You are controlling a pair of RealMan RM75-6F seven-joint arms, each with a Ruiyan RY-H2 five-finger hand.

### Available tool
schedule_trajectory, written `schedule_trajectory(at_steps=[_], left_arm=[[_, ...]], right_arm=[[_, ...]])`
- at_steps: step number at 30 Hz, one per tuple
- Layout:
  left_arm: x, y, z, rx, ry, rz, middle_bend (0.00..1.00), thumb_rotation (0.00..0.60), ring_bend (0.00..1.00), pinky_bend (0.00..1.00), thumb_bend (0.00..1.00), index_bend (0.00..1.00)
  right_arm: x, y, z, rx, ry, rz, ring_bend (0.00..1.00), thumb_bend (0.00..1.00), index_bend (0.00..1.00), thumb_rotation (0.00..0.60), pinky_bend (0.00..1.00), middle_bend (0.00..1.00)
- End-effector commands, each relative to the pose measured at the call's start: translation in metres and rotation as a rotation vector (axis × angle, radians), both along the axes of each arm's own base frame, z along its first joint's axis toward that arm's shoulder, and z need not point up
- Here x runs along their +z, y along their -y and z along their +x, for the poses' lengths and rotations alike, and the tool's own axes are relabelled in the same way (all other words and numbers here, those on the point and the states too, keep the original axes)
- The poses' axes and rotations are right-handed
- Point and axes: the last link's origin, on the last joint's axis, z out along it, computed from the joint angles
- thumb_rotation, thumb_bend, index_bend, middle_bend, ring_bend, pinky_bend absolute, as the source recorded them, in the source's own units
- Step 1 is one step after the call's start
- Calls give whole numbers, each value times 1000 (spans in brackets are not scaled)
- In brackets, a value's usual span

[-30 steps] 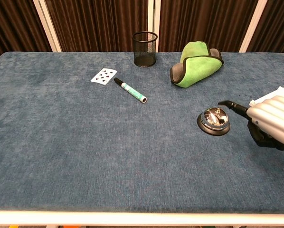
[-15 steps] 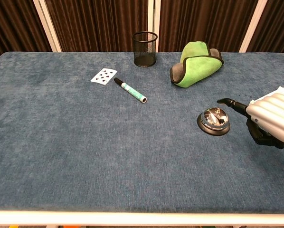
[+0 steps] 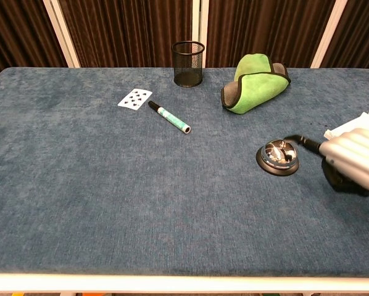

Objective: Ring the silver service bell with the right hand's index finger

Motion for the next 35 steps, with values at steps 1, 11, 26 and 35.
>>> schedule_trajectory(at_steps=[1, 11, 26, 35], left_arm=[[0, 0, 1, -4, 0, 0, 11, 600, 0, 156, 27, 90], [-3, 0, 8, -15, -5, -2, 11, 600, 0, 156, 27, 90], [-9, 0, 15, -23, -8, -11, 11, 600, 0, 156, 27, 90], [-9, 0, 12, -18, -9, -11, 11, 600, 0, 156, 27, 90]], right_arm=[[31, 3, 12, 56, 112, -109, 782, 1000, 0, 600, 742, 844], [123, -6, -30, 61, 241, -325, 695, 874, 104, 600, 704, 754], [179, -22, -65, -184, 196, -400, 0, 101, 0, 600, 0, 0], [171, -23, -67, -190, 187, -372, 0, 101, 0, 600, 0, 0]])
